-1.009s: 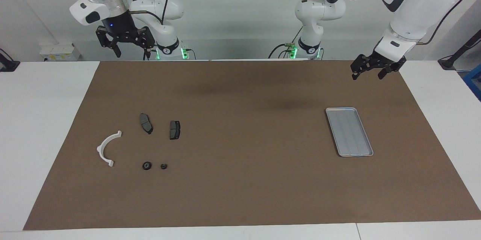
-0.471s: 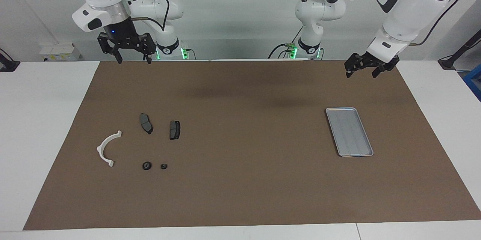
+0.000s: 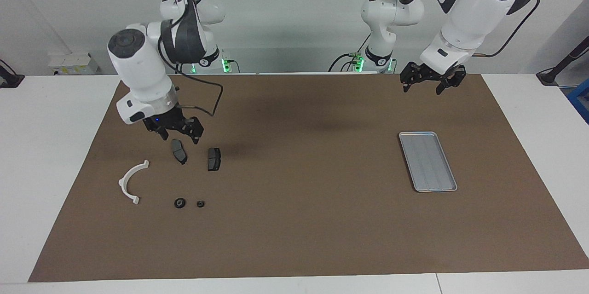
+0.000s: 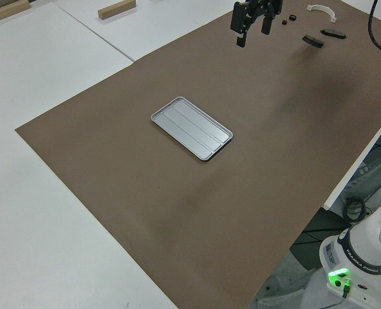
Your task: Pick bearing gear from pile to tray
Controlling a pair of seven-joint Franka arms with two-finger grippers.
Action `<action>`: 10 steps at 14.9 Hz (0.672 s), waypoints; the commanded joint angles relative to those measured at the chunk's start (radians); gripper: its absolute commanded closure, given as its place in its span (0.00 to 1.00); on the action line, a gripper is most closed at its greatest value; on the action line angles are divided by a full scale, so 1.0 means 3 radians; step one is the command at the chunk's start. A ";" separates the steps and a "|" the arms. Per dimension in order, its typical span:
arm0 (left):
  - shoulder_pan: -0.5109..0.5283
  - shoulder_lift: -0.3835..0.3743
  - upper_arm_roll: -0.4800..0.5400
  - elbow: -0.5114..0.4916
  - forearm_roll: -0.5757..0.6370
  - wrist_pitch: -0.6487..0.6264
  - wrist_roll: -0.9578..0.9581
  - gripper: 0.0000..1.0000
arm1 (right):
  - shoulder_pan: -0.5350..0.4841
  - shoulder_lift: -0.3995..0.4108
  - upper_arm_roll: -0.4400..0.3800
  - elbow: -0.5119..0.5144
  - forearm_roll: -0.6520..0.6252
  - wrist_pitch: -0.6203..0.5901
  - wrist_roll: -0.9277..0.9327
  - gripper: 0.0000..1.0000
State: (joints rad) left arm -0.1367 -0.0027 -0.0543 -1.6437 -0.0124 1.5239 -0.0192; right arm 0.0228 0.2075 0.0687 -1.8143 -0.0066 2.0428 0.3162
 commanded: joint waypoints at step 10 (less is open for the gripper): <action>0.0174 -0.0078 0.0043 -0.0038 -0.0051 0.0212 0.0565 0.00 | 0.0128 0.0979 0.0001 0.0632 -0.0356 0.0267 0.0408 0.00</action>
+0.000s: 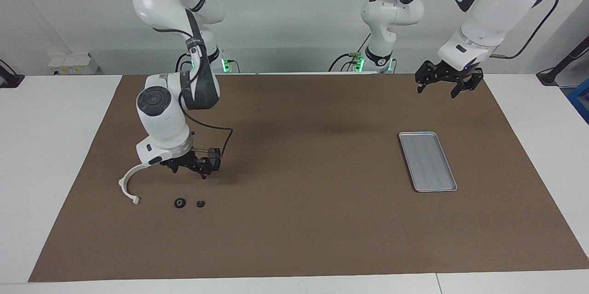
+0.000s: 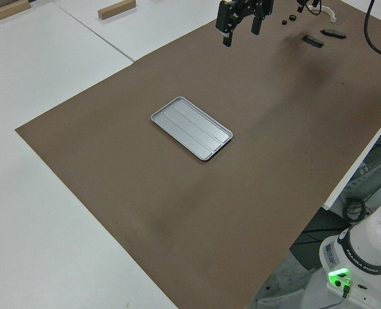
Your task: Pick bearing gear from pile to tray
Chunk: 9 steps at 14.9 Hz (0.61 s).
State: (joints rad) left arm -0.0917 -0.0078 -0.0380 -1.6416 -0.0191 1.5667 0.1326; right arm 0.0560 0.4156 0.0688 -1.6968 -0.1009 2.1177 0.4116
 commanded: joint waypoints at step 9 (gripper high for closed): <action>0.0040 -0.0056 0.0024 -0.0056 -0.0049 0.0223 -0.0002 0.00 | 0.0023 0.0931 -0.0004 0.0921 -0.0062 0.0002 0.0249 0.00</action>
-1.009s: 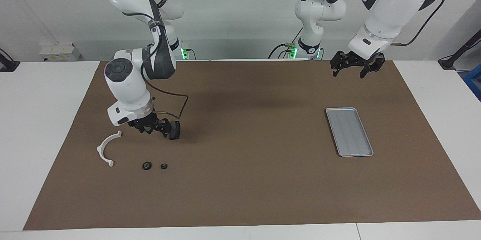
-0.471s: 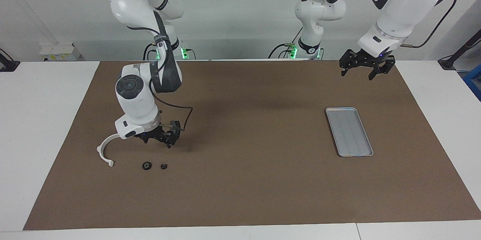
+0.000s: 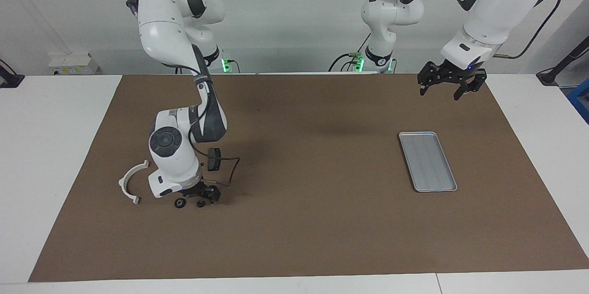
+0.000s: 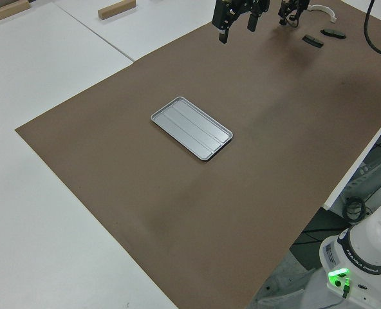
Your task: Pick bearing gear from pile to tray
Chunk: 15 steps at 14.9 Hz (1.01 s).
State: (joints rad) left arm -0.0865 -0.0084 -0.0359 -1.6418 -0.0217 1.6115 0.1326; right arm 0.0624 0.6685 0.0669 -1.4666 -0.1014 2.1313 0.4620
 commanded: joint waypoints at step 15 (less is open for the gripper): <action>0.0207 -0.0069 0.0002 -0.0070 -0.0030 0.0238 -0.0278 0.00 | -0.0014 0.0211 0.0017 0.0292 0.0056 -0.0181 0.0219 0.16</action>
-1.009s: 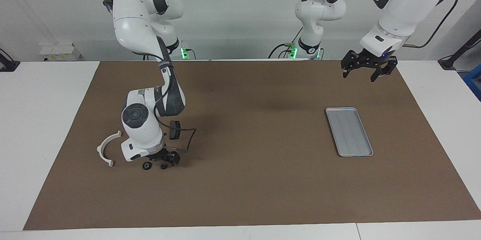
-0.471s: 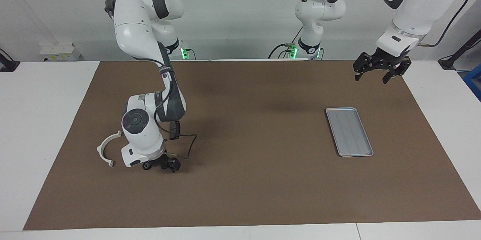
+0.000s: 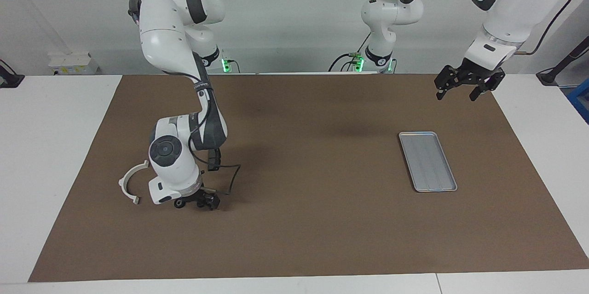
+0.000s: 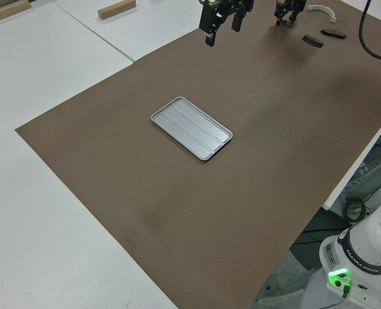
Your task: Pick bearing gear from pile to tray
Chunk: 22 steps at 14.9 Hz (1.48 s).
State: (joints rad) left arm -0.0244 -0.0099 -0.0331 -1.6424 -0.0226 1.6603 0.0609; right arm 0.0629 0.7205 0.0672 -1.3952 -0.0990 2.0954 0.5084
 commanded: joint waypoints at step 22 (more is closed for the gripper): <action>0.0010 -0.0064 -0.0002 -0.0094 -0.0032 0.0279 -0.0203 0.00 | 0.0020 -0.0314 0.0052 0.0335 0.0044 -0.1021 -0.0176 1.00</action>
State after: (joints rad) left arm -0.0207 -0.0098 -0.0338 -1.6456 -0.0229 1.7330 0.0099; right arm 0.0629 0.6995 0.0705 -1.3213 -0.0742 1.8983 0.4815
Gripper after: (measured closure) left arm 0.000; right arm 0.762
